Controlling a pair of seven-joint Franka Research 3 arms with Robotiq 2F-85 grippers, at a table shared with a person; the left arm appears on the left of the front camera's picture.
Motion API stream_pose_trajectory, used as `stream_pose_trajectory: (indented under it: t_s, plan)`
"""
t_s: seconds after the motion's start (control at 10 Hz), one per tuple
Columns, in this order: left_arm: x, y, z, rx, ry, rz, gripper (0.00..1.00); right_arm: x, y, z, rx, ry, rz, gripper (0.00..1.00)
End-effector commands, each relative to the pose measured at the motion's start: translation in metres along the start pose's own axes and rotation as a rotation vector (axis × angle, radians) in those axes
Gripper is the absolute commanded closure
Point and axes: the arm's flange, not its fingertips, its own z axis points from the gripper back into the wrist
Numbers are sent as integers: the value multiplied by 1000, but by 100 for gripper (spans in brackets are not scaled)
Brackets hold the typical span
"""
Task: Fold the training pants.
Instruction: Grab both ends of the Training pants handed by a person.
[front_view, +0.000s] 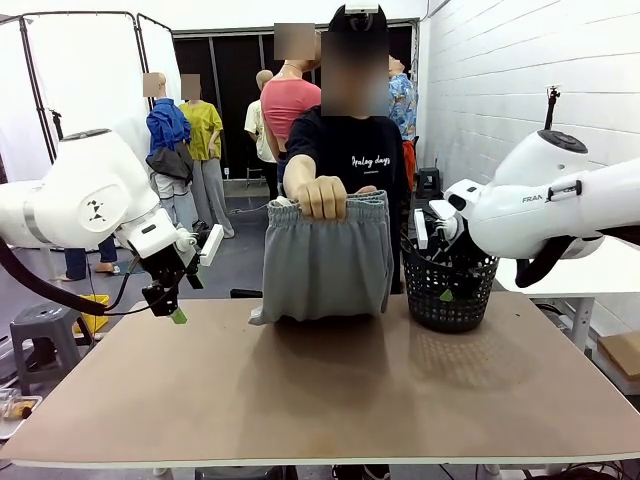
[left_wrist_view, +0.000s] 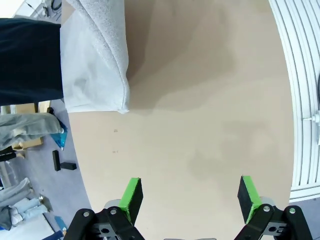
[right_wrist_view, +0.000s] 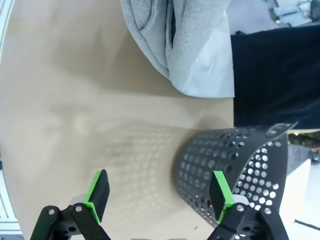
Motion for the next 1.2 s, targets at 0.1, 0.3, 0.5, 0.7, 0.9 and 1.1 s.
stream_pose_trajectory:
  t_s: [0.1,0.3,0.5,0.7,0.9,1.1]
  plan:
    - [-6,16,-11,51,-68,-30,0,-10,-9,-22,1,-81,14,0]
    - [-8,19,-17,87,-202,-60,0,-11,-8,-29,-16,-177,36,0]
    - [-5,17,-21,130,-344,-67,0,-11,-3,-28,-36,-329,46,0]
    - [-2,19,-28,128,-469,-76,0,-9,0,-29,-29,-486,50,0]
    - [5,21,-33,173,-552,-58,0,-4,0,-31,-8,-586,41,0]
    - [9,24,-38,221,-614,-37,0,3,-2,-39,16,-649,42,0]
